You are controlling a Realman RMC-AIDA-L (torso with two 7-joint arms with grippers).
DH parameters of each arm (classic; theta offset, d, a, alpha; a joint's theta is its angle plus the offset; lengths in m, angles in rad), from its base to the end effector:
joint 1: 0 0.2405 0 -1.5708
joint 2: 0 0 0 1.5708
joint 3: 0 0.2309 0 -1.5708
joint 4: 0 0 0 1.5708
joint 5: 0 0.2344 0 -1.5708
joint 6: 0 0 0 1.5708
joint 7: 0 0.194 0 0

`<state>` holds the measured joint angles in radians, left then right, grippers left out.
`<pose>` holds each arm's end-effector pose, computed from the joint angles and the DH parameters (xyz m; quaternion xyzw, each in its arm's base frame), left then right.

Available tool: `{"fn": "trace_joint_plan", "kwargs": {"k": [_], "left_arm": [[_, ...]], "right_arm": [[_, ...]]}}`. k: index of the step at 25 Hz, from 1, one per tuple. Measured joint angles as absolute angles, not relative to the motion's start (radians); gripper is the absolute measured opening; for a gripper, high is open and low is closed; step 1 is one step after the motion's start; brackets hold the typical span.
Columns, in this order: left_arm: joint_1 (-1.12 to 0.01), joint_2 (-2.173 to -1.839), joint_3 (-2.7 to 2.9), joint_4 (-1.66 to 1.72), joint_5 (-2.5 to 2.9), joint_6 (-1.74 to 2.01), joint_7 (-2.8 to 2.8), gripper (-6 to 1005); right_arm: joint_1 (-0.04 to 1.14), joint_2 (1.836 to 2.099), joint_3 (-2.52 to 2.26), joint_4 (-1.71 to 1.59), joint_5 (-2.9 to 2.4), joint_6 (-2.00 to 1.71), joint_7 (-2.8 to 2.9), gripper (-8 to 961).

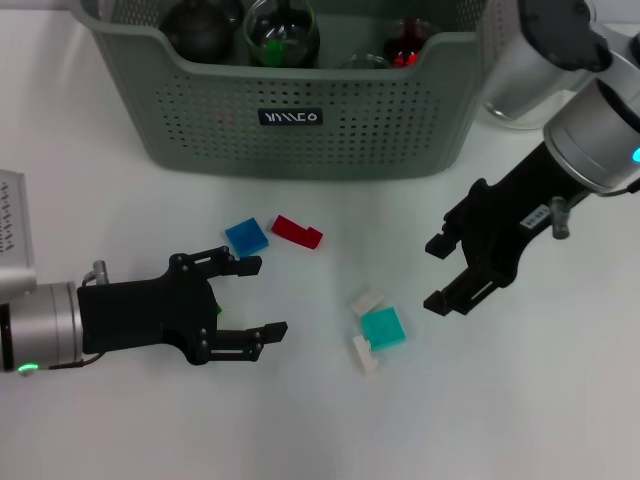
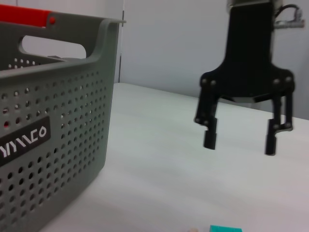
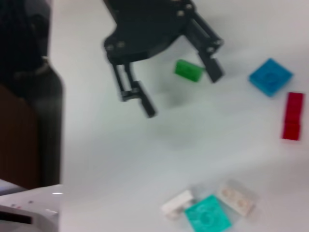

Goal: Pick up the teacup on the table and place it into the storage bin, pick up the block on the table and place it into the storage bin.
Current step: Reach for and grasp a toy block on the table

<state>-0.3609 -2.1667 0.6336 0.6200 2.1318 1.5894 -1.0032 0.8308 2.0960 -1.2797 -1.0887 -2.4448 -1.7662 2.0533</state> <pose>-0.2836 0.2802 -0.0752 -0.9573 -0.1462 -0.2136 0.1283 0.1328 0.3490 -0.0606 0.9782 -0.1153 0.1672 0.0441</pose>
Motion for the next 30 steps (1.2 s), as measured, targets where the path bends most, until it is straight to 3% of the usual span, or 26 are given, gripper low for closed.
{"fn": "trace_joint_plan", "kwargs": {"k": [15,23,30], "left_arm": [[-0.356,-2.162,0.637,0.691,2.143,1.613,-1.057,860],[-0.294,-2.167,0.644,1.089,2.194,1.774,-1.289,860],[-0.305,-2.169,0.730,1.304,2.274,1.795,-1.458,860]], "right_arm": [[0.840,2.098,-1.297,-1.093,-2.416,-1.736,2.179,748],[0.745,2.097,-1.222,-1.076,-2.260,-1.734,2.048,748],[0.682,2.095,-1.167,-1.024,-2.215,-1.707,1.968,749]]}}
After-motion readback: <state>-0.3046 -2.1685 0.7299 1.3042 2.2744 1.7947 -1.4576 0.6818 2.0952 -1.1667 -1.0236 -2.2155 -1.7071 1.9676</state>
